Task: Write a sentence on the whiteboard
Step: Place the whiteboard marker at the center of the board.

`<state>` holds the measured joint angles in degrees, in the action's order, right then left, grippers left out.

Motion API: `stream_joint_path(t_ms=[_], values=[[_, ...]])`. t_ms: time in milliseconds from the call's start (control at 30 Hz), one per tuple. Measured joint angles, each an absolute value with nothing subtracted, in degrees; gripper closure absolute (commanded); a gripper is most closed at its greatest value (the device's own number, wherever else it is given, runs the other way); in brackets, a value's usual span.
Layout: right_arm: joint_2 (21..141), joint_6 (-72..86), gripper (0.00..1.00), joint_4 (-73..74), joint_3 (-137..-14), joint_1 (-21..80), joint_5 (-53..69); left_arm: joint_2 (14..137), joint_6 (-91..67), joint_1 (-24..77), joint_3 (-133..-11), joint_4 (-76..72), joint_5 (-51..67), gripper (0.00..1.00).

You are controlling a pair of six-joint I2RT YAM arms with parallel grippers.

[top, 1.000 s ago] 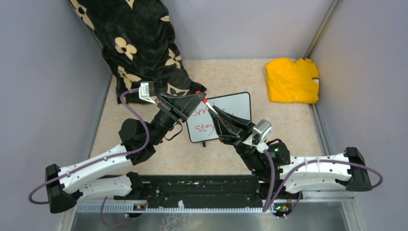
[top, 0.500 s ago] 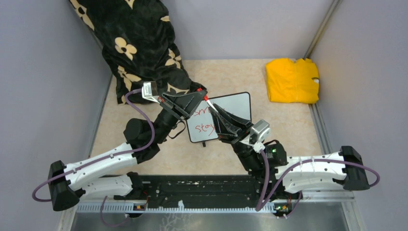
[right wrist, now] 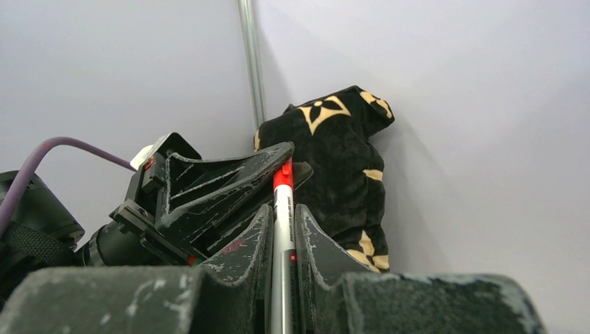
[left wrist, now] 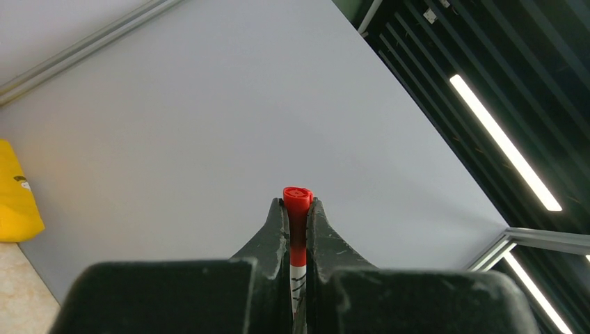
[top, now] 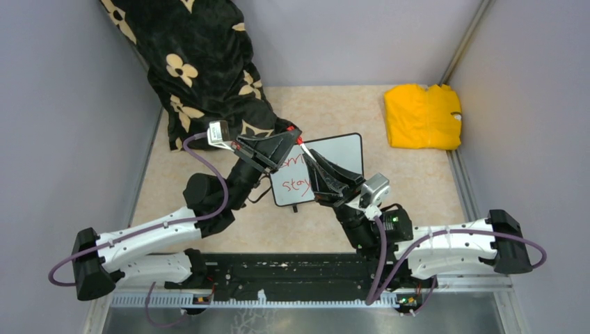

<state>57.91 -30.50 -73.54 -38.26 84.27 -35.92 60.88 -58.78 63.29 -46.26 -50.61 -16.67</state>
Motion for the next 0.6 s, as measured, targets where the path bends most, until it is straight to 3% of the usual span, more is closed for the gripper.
stream_joint_path(t_ms=[100,267,300,367,600], values=[[57.58,-30.48,1.0,-72.73,-38.28,84.27,-35.97,60.42,-58.33,63.4,-46.19,-50.5,-17.15,0.93],[55.53,-29.04,1.0,-66.22,-38.3,84.29,-34.46,57.41,-55.9,64.51,-44.27,-48.8,-19.29,0.6],[55.24,-28.75,1.0,-65.25,-38.46,84.23,-34.52,56.71,-55.2,65.01,-43.7,-47.81,-18.83,0.45],[53.19,-27.22,1.0,-59.86,-38.92,83.59,-35.16,55.99,-52.84,67.61,-42.15,-45.36,-16.8,0.36],[48.38,-22.68,1.0,-52.82,-39.09,83.55,-34.39,54.59,-48.84,67.77,-42.19,-41.78,-16.51,0.18]])
